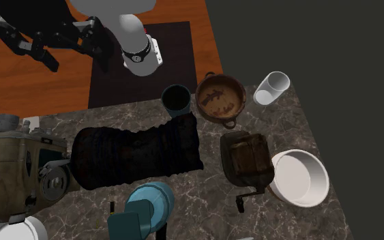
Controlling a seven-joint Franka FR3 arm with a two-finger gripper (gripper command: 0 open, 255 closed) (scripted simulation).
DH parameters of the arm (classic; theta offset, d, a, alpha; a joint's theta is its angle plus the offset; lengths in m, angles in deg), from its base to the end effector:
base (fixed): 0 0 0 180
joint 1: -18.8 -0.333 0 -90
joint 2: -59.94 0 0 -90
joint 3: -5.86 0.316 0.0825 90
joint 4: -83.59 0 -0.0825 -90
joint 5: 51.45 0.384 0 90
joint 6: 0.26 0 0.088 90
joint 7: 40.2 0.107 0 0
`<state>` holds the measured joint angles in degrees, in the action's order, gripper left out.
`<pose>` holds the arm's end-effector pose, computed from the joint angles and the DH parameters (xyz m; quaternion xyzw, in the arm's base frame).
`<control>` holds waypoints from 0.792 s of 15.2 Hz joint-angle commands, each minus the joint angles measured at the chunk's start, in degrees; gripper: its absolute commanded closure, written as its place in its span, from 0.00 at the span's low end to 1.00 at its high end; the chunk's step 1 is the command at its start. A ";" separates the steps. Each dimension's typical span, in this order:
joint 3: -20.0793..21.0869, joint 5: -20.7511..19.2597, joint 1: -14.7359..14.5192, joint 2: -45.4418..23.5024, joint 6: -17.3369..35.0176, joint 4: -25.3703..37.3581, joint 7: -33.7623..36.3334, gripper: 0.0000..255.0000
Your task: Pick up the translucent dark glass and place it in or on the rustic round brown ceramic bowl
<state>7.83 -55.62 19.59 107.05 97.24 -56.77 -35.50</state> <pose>0.3085 0.0020 0.5692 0.9976 -0.0323 0.0391 0.0471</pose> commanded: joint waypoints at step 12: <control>3.18 9.17 -3.76 1.09 14.81 -18.60 7.19 0.00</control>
<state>10.72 -47.40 16.25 108.36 110.23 -73.62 -28.89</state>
